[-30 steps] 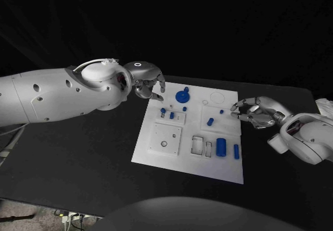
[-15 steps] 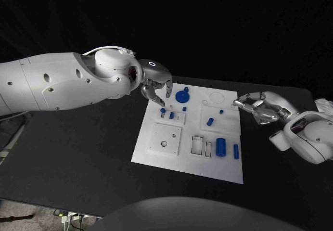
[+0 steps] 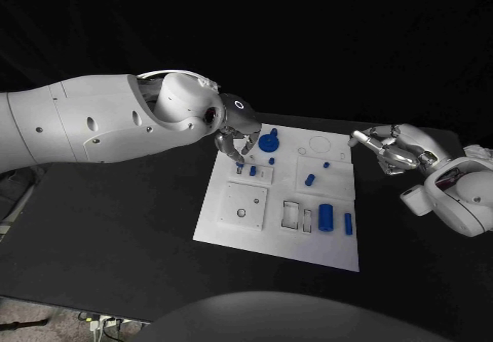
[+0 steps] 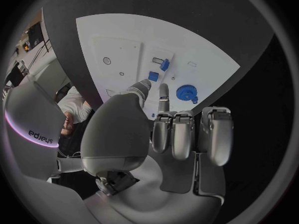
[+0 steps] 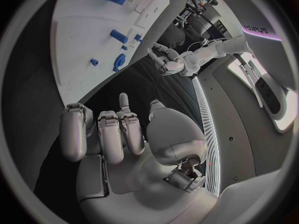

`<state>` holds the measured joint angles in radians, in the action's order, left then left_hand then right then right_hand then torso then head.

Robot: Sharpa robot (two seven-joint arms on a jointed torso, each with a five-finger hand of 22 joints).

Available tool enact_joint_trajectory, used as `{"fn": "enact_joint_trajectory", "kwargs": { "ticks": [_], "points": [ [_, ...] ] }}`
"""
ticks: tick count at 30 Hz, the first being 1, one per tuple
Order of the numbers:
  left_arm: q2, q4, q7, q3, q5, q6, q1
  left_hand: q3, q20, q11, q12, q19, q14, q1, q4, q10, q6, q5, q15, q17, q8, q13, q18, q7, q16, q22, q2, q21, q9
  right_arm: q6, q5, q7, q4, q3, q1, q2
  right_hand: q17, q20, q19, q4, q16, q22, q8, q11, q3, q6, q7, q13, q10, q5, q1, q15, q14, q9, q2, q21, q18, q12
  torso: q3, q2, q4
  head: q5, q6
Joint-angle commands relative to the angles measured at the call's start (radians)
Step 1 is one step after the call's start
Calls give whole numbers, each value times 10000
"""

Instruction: Assemble the parts on the task board

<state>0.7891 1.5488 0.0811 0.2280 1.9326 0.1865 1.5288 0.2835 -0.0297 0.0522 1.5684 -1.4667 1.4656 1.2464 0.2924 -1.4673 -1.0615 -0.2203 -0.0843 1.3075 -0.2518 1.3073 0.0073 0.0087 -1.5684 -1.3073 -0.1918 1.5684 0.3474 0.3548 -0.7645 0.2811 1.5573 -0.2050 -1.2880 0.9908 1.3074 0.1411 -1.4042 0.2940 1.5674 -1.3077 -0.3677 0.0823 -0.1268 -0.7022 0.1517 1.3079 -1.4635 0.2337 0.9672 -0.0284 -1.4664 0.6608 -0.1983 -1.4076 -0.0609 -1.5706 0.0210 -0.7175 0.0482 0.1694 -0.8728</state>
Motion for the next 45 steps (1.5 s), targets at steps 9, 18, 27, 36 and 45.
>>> {"fn": "enact_joint_trajectory", "kwargs": {
  "ticks": [9,18,27,36,45],
  "points": [
    [-317,-135,549,32,2265,581,-116,213,182,159,24,-1041,1052,284,-21,-1034,293,-1086,-188,2633,-607,2635,-73,-102,-24,-2635,-227,24,1061,-202,103,108,-76,-2,3,-108,2633,30,-18,-30,34,-1981,-40,12,-191,-47,-11,2629,-1073,316,131,-48,-1044,-1,-50,-24,113,-2,-13,13,-15,28,2],
    [-513,-206,530,42,3213,322,-315,632,216,195,24,-1041,1052,-10,-30,-1034,777,-1152,-210,2633,-822,2635,-73,-170,-24,-2635,-365,24,1769,-280,83,54,-135,-2,21,-148,2633,39,3,-35,34,-1975,-35,20,-263,-39,-5,2629,-1073,526,301,-58,-1044,-9,-78,-12,109,-2,-8,13,-1,22,2],
    [-544,-255,191,43,3465,513,-368,870,222,198,24,-1041,1052,-194,-43,-1034,1314,-1109,-225,2633,-1100,2635,-73,-179,-24,-2635,-434,24,2628,-377,62,-24,-146,-3,31,-138,2633,42,8,-38,34,-1974,-33,22,-290,-36,-4,2629,-1073,594,370,-59,-1044,-12,-77,-10,108,-2,-25,14,-20,8,2],
    [-620,-354,50,43,3542,505,-475,1248,208,181,24,-1041,1052,-101,-98,-1034,1482,-1054,-206,2633,-1160,2635,-73,-166,-24,-2635,-434,24,2988,-492,41,-105,-191,-3,51,-197,2633,48,16,-54,34,-1972,-33,25,-329,-38,-4,2629,-1073,728,584,-63,-1044,-17,-78,-10,107,-2,-21,20,-12,29,2],
    [-706,-514,8,43,3439,535,-564,1389,192,163,24,-1041,1052,-181,-74,-1034,1592,-932,-186,2633,-1128,2635,-73,-157,-24,-2635,-443,24,3127,-581,25,-184,-230,-3,69,-225,2633,51,17,-64,34,-1973,-30,26,-351,-35,-4,2629,-1073,823,771,-64,-1044,-23,-69,-14,107,-2,-15,15,-11,26,2]
  ]
}}
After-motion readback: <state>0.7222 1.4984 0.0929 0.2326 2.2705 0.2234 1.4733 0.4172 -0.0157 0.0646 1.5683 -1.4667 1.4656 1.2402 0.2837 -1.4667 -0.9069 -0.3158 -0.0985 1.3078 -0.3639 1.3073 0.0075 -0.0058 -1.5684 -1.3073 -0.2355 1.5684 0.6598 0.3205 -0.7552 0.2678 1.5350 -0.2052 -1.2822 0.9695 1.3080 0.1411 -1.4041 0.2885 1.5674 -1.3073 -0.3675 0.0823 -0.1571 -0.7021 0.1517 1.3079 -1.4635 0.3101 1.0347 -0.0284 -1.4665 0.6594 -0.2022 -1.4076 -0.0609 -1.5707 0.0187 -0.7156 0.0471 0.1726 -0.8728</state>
